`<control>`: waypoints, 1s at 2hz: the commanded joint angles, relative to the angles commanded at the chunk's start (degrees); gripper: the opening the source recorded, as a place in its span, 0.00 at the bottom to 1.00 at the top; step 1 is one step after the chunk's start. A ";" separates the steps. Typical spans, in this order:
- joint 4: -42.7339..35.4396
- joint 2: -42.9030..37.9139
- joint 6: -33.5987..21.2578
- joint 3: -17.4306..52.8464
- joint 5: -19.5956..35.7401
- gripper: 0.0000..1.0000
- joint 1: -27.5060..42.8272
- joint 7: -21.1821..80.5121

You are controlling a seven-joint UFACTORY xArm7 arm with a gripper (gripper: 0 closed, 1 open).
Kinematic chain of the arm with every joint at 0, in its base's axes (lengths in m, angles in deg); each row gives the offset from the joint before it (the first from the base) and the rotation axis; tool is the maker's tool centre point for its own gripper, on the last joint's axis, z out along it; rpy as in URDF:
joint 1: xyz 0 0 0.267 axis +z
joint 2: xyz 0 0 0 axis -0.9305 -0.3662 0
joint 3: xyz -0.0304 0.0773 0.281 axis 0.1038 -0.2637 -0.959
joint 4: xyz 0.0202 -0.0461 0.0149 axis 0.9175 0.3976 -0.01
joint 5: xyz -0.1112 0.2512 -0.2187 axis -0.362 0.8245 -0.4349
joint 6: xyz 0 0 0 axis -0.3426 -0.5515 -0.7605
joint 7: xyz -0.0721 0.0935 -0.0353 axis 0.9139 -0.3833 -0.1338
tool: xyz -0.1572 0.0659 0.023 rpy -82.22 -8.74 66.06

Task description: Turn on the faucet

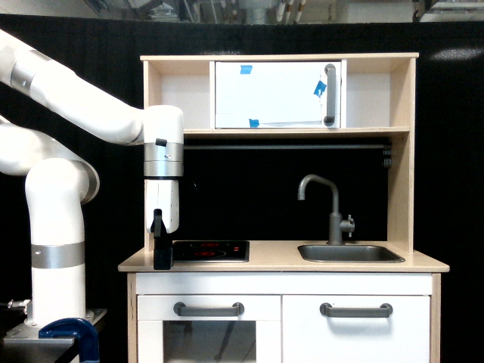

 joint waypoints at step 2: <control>0.35 1.17 0.22 1.19 -1.57 1.00 1.17 4.75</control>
